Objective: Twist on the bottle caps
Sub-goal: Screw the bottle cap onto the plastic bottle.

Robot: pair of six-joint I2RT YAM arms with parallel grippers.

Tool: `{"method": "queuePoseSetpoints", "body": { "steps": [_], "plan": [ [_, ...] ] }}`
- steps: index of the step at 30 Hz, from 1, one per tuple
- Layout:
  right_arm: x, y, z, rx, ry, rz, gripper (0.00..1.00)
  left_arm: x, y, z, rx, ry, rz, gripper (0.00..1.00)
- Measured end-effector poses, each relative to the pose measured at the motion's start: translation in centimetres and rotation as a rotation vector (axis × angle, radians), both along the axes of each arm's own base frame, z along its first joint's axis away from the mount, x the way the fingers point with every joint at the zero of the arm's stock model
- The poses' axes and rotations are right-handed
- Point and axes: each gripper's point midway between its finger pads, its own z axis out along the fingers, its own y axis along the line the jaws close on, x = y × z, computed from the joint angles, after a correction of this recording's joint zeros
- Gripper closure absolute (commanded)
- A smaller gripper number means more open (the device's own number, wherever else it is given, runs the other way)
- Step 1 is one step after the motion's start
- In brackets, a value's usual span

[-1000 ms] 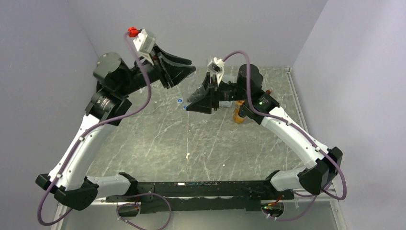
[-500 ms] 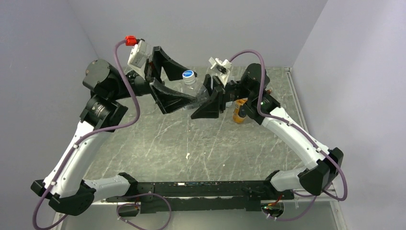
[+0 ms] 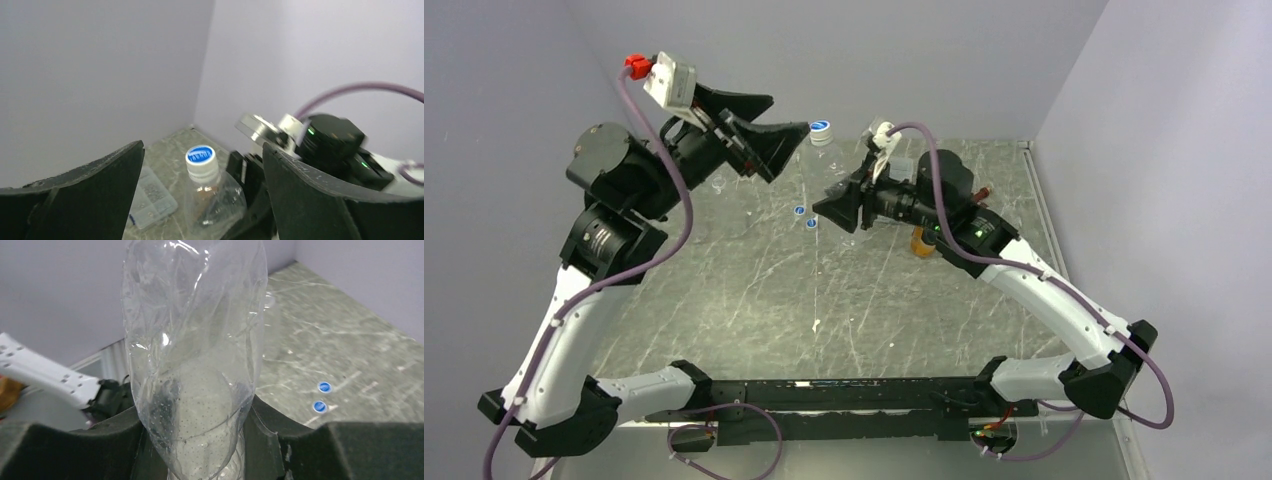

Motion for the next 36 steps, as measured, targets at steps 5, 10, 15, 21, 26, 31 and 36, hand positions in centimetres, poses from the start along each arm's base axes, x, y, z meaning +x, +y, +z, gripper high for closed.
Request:
{"method": "queuePoseSetpoints", "body": {
  "steps": [5, 10, 15, 21, 26, 31, 36],
  "plan": [
    [1.8, 1.0, -1.6, -0.073, -0.009, -0.172, 1.0, 3.9, 0.1, -1.0, 0.008, 0.075, 0.128, 0.17],
    [3.8, 1.5, -2.4, -0.123, -0.014, -0.289, 1.0, 7.6, -0.6, -4.8, 0.069, 0.186, 0.208, 0.24],
    [4.9, 1.4, -3.3, -0.157, -0.017, -0.356, 1.0, 8.9, -0.9, -6.6, 0.101, 0.235, 0.239, 0.32],
    [5.5, 1.6, -3.2, -0.168, -0.029, -0.384, 1.0, 9.0, -0.8, -6.6, 0.1, 0.237, 0.248, 0.34],
    [5.7, 1.8, -3.1, -0.173, -0.034, -0.392, 1.0, 9.2, -0.9, -7.2, 0.113, 0.255, 0.248, 0.36],
    [5.8, 1.9, -3.2, -0.183, -0.034, -0.393, 1.0, 9.5, -1.1, -7.7, 0.121, 0.267, 0.247, 0.5],
    [5.8, 1.9, -3.7, -0.198, -0.032, -0.391, 1.0, 9.2, -1.6, -7.9, 0.116, 0.28, 0.224, 0.96]
  ]
}}
